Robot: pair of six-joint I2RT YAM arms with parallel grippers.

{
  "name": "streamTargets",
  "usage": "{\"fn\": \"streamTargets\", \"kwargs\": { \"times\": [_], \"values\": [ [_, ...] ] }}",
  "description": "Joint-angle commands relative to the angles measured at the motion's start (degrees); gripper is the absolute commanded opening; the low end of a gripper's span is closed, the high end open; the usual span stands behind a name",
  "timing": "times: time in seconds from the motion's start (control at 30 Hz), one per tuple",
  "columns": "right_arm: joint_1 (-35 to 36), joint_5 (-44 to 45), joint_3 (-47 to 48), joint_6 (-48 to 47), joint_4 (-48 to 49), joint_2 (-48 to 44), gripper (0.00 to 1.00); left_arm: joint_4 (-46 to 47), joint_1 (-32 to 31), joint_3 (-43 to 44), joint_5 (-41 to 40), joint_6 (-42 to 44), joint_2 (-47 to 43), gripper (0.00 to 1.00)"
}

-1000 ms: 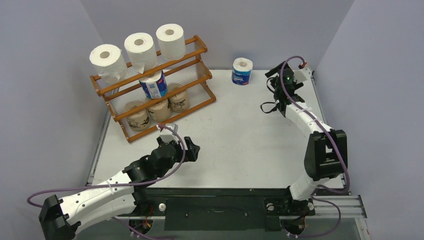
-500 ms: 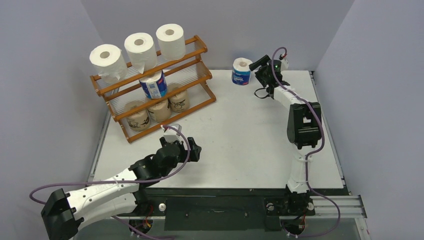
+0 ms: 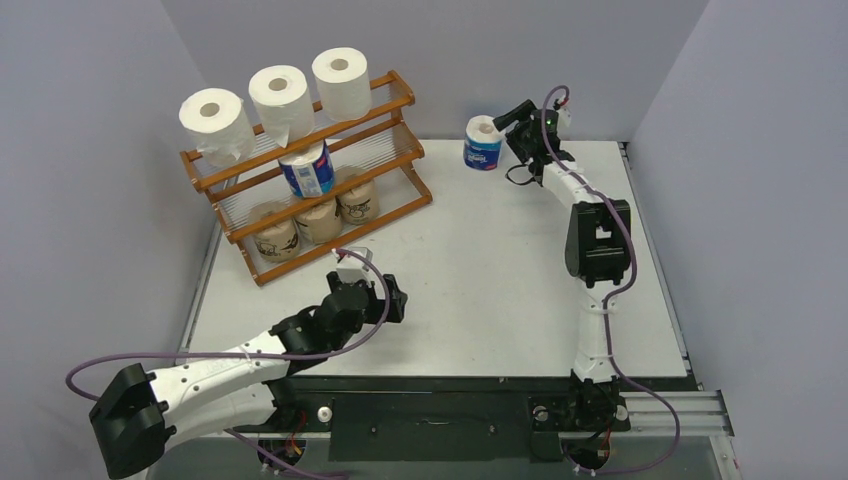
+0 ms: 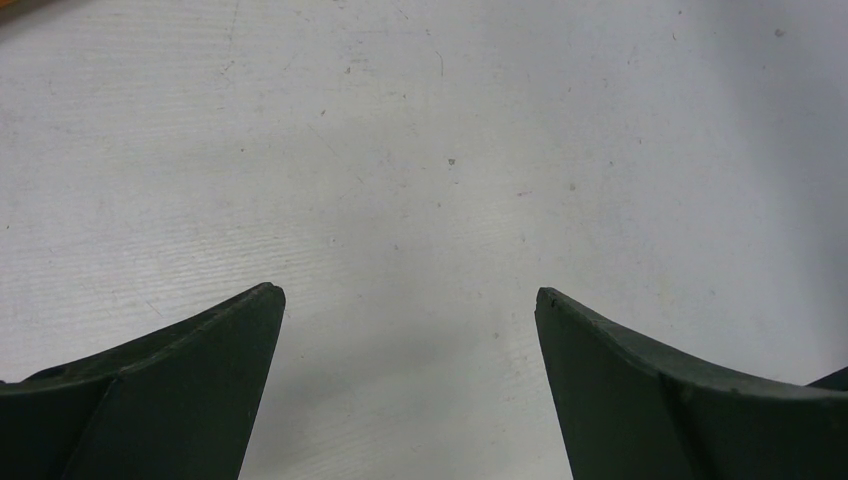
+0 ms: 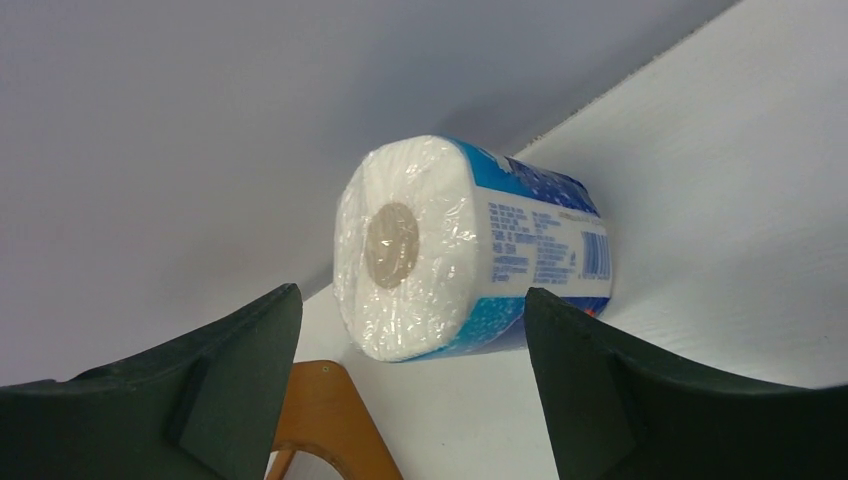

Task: Place and organize the paper towels onto the shelf
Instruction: Move the paper towel to the center of the board.

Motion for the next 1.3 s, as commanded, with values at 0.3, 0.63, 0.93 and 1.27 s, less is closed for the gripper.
{"fn": "streamTargets", "kwargs": {
  "times": [0.3,0.63,0.93,1.27],
  "values": [
    [1.1,2.7,10.1,-1.7,-5.5,6.2,0.77,5.6,0.9,1.1,1.3,0.8,3.0,0.96],
    [1.5,3.1,13.7,-1.3,-6.0,9.3,0.75,5.7,1.1,1.2,1.5,0.6,3.8,0.96],
    [1.6,3.1,14.4,-1.6,-7.9,11.1,0.68,5.8,1.1,1.1,2.0,0.4,4.4,0.96],
    [1.7,1.9,5.8,-2.4,-5.3,7.5,0.61,6.0,1.2,1.2,2.4,0.5,4.6,0.96]
  ]
}}
